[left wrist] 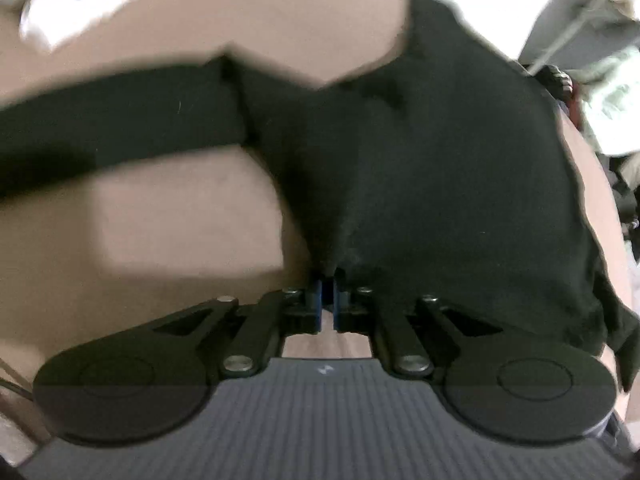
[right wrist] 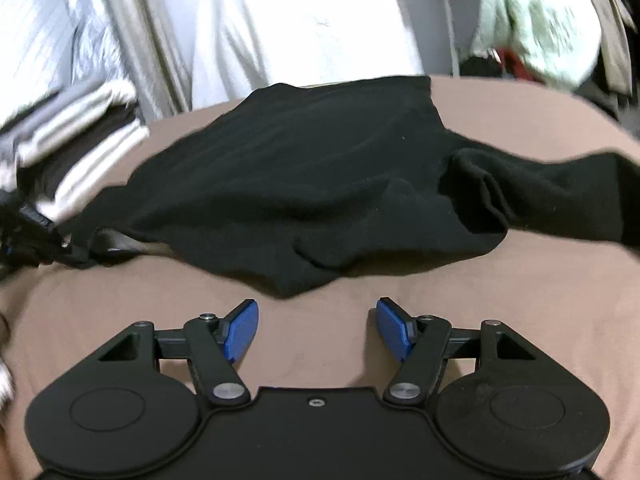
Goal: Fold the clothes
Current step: 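Pinch the shirt hem with both tools and pull it straight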
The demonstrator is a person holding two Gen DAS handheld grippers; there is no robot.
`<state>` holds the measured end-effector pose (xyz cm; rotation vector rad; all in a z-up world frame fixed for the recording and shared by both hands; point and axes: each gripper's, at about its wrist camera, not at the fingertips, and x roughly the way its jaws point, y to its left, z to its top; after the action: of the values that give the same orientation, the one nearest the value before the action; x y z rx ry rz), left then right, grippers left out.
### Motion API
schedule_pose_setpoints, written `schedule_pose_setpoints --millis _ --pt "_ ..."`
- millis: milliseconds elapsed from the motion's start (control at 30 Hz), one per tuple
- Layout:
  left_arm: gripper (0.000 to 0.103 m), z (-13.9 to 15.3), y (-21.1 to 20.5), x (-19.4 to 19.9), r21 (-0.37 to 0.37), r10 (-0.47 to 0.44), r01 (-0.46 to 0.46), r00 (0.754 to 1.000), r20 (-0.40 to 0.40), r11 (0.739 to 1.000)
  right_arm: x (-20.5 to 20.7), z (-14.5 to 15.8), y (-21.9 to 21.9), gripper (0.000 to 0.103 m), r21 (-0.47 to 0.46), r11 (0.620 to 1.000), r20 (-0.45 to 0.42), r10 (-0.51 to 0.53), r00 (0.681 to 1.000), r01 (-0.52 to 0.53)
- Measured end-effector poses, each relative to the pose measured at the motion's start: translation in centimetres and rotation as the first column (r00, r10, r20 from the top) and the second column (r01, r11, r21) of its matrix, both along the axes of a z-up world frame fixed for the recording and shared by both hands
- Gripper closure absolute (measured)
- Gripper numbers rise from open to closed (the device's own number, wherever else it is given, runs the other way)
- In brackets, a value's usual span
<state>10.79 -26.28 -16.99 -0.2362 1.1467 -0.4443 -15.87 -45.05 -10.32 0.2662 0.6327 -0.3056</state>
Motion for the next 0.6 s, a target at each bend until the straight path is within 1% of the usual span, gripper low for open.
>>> schedule_pose_setpoints --millis 33,100,133,167,233,333,367,400,433,467,533,600 --pt "0.098 0.3 -0.2 0.1 -0.004 0.005 -0.005 1.000 0.007 1.000 0.1 0.0 0.6 0.032 -0.042 0.999 -0.013 0.018 1.000 -0.019" --pt "0.096 1.9 -1.2 -0.5 0.034 -0.026 0.023 0.995 0.100 0.999 0.5 0.1 1.6 0.032 -0.116 0.992 -0.040 0.050 0.998 -0.054" --pt "0.096 2.4 -1.7 -0.9 0.063 -0.041 0.031 0.987 0.156 0.997 0.8 0.1 2.0 0.032 -0.148 0.987 -0.050 0.060 0.997 -0.067" --pt "0.094 2.7 -2.1 -1.2 0.079 -0.053 0.038 0.981 0.189 0.996 1.2 0.0 2.3 0.032 -0.174 0.982 -0.054 0.070 0.996 -0.078" --pt "0.094 2.4 -2.2 -1.1 0.061 -0.059 0.050 0.984 0.169 0.997 2.2 -0.2 2.6 0.032 -0.207 0.973 -0.053 0.094 0.994 -0.103" --pt "0.094 1.6 -2.3 -0.8 0.039 -0.059 0.055 0.990 0.130 0.998 4.6 -0.9 2.6 0.033 -0.298 0.950 -0.070 0.076 0.995 -0.094" --pt "0.094 1.4 -2.3 -0.7 0.053 -0.057 0.051 0.991 0.124 0.997 5.2 -0.8 2.5 0.043 -0.331 0.941 -0.065 0.055 0.996 -0.073" --pt "0.093 1.1 -2.3 -0.6 0.070 -0.055 0.046 0.991 0.120 0.996 5.6 -0.5 2.5 0.058 -0.356 0.933 -0.061 0.032 0.998 -0.052" --pt "0.093 1.0 -2.2 -0.6 0.078 -0.051 0.042 0.992 0.115 0.996 5.7 -0.1 2.4 0.098 -0.367 0.929 -0.064 0.013 0.998 -0.035" --pt "0.093 1.0 -1.9 -0.4 0.070 -0.046 0.038 0.993 0.111 0.997 5.5 0.5 2.3 0.096 -0.361 0.933 -0.059 -0.001 0.998 -0.021" --pt "0.099 1.0 -1.3 -0.1 0.058 -0.038 0.032 0.994 0.104 0.998 3.9 2.1 2.8 0.097 -0.335 0.942 0.007 -0.014 1.000 0.016" --pt "0.100 1.0 -1.1 -0.2 0.065 -0.040 0.033 0.994 0.104 0.997 2.2 3.2 3.9 0.097 -0.314 0.948 0.041 -0.034 0.999 0.046"
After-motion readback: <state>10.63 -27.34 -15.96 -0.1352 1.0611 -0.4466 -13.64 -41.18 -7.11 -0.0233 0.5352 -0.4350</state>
